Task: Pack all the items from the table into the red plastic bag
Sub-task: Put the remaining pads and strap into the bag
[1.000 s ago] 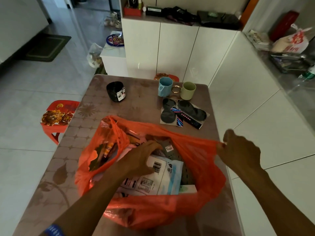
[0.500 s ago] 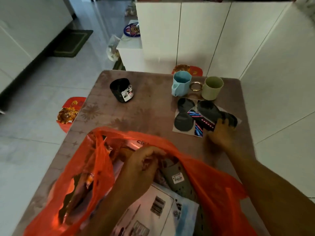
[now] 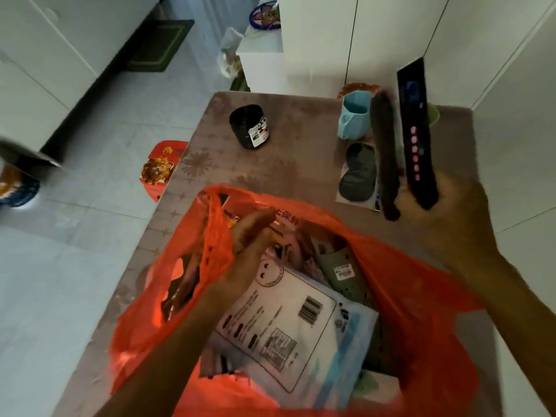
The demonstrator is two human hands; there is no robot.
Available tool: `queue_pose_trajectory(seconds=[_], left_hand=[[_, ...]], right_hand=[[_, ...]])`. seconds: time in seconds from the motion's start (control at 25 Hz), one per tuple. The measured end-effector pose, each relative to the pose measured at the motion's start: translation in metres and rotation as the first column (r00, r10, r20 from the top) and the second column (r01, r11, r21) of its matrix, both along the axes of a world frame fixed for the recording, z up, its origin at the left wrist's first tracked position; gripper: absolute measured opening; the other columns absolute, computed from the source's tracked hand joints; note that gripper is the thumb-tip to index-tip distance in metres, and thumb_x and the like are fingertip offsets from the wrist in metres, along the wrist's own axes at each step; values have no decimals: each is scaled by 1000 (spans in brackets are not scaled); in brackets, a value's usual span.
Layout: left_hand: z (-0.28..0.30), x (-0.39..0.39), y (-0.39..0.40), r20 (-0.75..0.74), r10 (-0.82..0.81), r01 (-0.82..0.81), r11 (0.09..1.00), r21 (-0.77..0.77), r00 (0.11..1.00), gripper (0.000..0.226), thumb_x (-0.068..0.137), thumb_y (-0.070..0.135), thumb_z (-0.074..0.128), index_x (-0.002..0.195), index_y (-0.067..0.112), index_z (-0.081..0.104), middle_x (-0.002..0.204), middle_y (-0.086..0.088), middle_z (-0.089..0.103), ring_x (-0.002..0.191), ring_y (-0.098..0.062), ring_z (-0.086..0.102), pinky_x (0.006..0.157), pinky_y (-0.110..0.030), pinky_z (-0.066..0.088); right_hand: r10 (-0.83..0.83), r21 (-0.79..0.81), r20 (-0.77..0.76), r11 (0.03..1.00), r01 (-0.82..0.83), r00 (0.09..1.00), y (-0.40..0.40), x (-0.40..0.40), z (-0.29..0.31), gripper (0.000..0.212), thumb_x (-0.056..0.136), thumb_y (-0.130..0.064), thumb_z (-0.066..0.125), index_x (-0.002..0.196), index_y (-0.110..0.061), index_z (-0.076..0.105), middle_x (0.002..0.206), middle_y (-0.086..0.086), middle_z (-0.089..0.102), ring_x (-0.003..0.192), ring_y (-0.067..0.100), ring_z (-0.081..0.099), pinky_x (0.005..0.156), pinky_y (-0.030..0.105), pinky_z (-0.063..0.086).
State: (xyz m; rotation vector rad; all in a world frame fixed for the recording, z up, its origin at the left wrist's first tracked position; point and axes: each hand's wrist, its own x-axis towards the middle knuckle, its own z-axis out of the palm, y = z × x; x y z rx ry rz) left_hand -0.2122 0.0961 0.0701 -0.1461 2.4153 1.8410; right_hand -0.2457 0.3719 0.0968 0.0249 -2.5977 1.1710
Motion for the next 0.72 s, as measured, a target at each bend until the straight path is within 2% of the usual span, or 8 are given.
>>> queue_pose_trajectory(seconds=[0.08, 0.16, 0.28, 0.4, 0.48, 0.56, 0.64, 0.72], left_hand=[[9, 10, -22, 76, 48, -59, 986, 154, 996, 33, 91, 41, 56, 122, 28, 60, 116, 2, 69, 110, -19, 64, 92, -48, 52], [22, 23, -36, 166, 70, -111, 962, 251, 984, 50, 76, 65, 59, 116, 35, 63, 124, 0, 66, 117, -20, 60, 96, -48, 47], [42, 36, -42, 327, 104, -196, 945, 261, 939, 40, 76, 72, 52, 91, 41, 72, 112, 3, 69, 101, -12, 65, 83, -38, 51], [49, 37, -47, 210, 158, -192, 969, 154, 965, 21, 95, 44, 48, 100, 37, 68, 101, 18, 66, 90, 8, 61, 92, -33, 50], [51, 39, -53, -5, -8, 8, 991, -134, 1000, 19, 93, 27, 57, 111, 30, 64, 108, 16, 63, 96, 8, 57, 96, -26, 46], [45, 39, -50, -125, -393, 276, 806, -524, 911, 30, 85, 17, 65, 116, 19, 63, 118, 5, 62, 111, -8, 55, 100, -19, 37], [35, 37, -41, -2, -654, 429, 498, -754, 756, 42, 82, 25, 64, 123, 16, 60, 128, -3, 57, 123, -19, 45, 107, -27, 30], [21, 36, -36, 242, -680, 572, 312, -759, 692, 63, 88, 36, 58, 145, 17, 36, 150, -8, 36, 138, -24, 28, 112, -35, 24]], right_hand=[[219, 27, -138, 976, -217, 966, -41, 51, 36, 19, 87, -25, 58, 77, -37, 47, 61, -21, 52, 55, -8, 53, 45, 1, 34], [394, 241, -166, 905, -350, 904, -72, 86, 41, 5, 88, -22, 59, 93, -23, 62, 75, -16, 63, 60, -1, 60, 53, 7, 47], [396, 521, 377, 657, -545, 837, -111, 109, 32, 33, 92, -23, 61, 123, -15, 56, 112, 3, 66, 92, 22, 67, 72, 33, 58], [398, 468, 645, 468, -750, 652, -122, 122, 23, 48, 92, -45, 54, 135, -25, 46, 133, -2, 53, 115, 20, 55, 87, 37, 52], [505, 253, 583, 630, -734, 636, -123, 112, 29, 50, 85, -70, 48, 120, -36, 58, 115, -12, 63, 100, 10, 62, 77, 33, 54], [522, -131, 433, 843, -522, 735, -110, 78, 28, 40, 85, -71, 53, 97, -37, 70, 88, -10, 71, 72, 6, 67, 60, 29, 55], [270, -312, 338, 936, -164, 902, -92, 21, 10, 22, 85, -54, 63, 85, -35, 72, 84, -5, 74, 66, 10, 69, 55, 28, 52], [-25, -224, 376, 968, 117, 926, -67, -40, -24, 4, 85, -33, 67, 89, -32, 68, 101, -1, 73, 83, 14, 68, 66, 32, 54]])
